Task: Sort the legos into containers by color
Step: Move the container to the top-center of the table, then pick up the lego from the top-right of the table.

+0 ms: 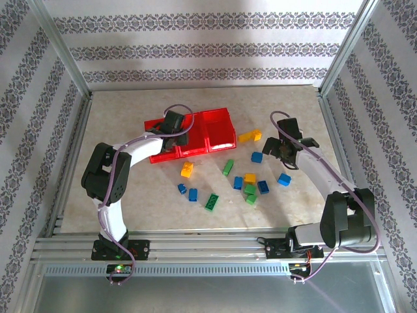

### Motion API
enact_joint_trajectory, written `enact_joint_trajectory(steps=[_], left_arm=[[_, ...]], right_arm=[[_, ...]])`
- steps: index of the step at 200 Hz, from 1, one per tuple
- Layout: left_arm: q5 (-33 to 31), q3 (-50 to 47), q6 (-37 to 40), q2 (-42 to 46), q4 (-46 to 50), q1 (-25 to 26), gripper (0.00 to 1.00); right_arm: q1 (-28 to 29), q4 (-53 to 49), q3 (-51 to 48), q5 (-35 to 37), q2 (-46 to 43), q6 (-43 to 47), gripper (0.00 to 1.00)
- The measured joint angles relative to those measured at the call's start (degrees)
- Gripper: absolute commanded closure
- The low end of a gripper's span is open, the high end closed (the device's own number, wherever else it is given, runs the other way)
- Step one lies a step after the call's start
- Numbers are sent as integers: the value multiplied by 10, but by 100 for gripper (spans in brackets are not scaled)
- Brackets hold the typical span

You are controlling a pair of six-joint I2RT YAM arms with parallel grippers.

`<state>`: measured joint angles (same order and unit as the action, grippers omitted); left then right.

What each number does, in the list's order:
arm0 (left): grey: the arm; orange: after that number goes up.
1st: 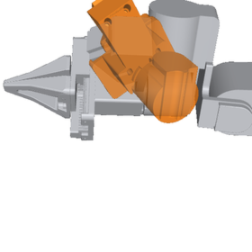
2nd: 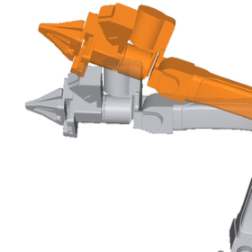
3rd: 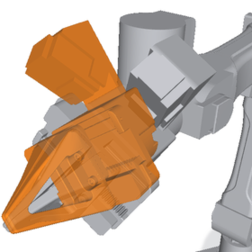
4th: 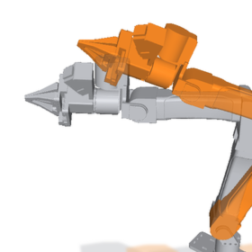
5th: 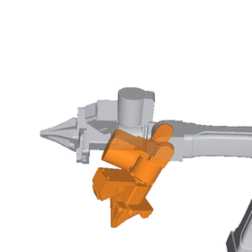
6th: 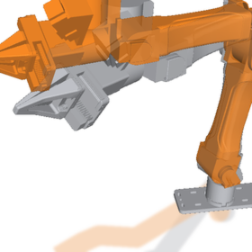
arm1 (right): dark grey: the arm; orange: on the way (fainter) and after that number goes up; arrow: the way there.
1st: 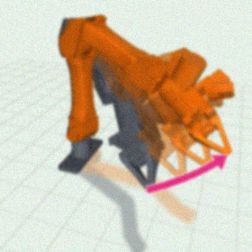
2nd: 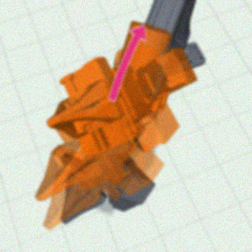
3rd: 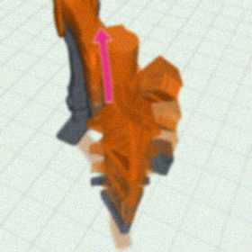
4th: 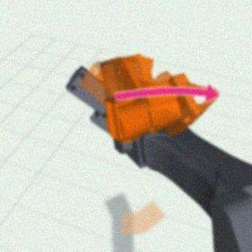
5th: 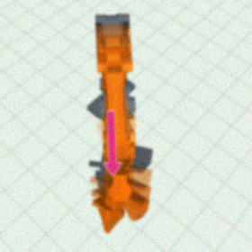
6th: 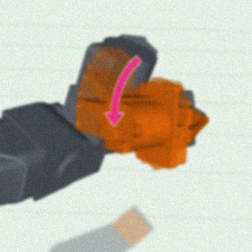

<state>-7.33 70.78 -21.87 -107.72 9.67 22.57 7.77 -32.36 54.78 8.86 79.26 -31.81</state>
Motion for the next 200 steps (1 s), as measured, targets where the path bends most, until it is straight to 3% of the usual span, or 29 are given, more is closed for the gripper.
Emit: enact_joint_trajectory(steps=[49, 64, 128, 200], left_arm=[[-2, 0, -1, 57, 15, 0, 11], [-3, 0, -2, 84, 17, 0, 0], [-33, -55, 17, 202, 24, 0, 0], [-65, -170, 33, 309, 10, 0, 0]], right_arm=[[0, 2, 42, -16, 47, 2, 11], [0, 4, 65, -21, 72, 5, 11], [0, 4, 214, -49, 229, 34, 22], [0, -25, 372, -55, 385, 38, 23]])
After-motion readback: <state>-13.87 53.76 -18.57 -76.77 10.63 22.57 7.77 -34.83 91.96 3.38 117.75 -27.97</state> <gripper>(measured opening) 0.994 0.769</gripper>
